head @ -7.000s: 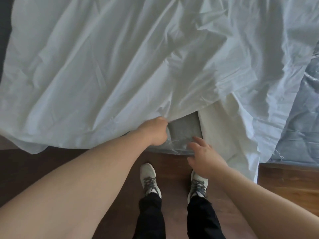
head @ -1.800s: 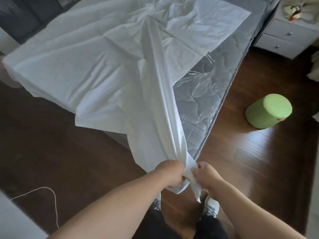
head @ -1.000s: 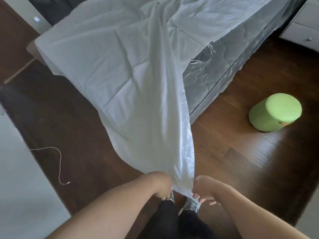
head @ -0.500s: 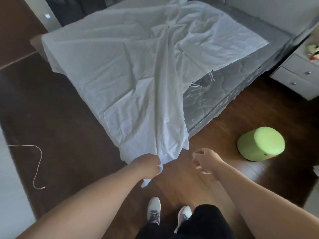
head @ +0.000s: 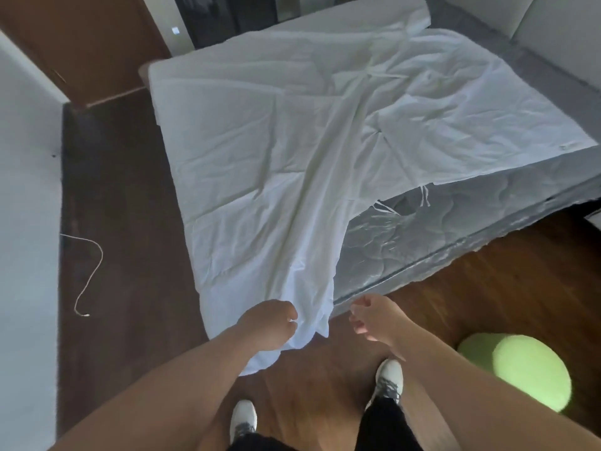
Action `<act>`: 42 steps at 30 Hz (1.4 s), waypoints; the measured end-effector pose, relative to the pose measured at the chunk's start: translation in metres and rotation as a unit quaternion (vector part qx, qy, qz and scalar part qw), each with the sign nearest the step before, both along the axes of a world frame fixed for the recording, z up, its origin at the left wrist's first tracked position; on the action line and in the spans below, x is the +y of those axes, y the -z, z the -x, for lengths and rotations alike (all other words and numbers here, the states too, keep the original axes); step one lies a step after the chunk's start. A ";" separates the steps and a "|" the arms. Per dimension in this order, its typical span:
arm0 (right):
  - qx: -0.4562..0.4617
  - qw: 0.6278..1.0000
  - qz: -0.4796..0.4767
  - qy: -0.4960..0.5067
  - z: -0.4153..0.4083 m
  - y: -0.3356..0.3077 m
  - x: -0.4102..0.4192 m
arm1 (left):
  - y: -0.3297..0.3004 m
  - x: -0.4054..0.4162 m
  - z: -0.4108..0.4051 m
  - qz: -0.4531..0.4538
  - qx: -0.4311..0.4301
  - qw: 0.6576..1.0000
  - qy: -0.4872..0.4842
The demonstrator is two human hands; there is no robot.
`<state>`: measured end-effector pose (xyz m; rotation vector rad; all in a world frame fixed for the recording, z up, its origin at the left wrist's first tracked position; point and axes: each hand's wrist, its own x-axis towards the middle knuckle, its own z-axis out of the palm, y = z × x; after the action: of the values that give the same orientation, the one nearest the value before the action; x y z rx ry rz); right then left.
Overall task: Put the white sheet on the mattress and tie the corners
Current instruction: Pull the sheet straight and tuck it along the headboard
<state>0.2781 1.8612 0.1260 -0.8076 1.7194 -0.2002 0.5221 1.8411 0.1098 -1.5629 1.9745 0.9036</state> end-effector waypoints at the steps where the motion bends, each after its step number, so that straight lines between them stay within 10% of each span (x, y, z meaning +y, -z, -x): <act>1: -0.001 1.000 -0.009 -0.011 0.022 0.001 -0.007 | -0.001 0.001 0.014 -0.001 -0.003 1.000 -0.018; 25: 0.034 0.958 0.026 -0.284 0.117 -0.011 -0.133 | -0.001 -0.024 0.124 0.018 0.123 0.950 -0.288; 42: 0.105 0.853 -0.027 -0.510 0.244 0.142 -0.308 | 0.127 -0.067 0.318 -0.030 0.061 0.872 -0.484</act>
<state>0.0344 1.5531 -0.0158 -1.6254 1.2606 0.6814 0.2044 1.7739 -0.0174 -2.5386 1.1058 1.4155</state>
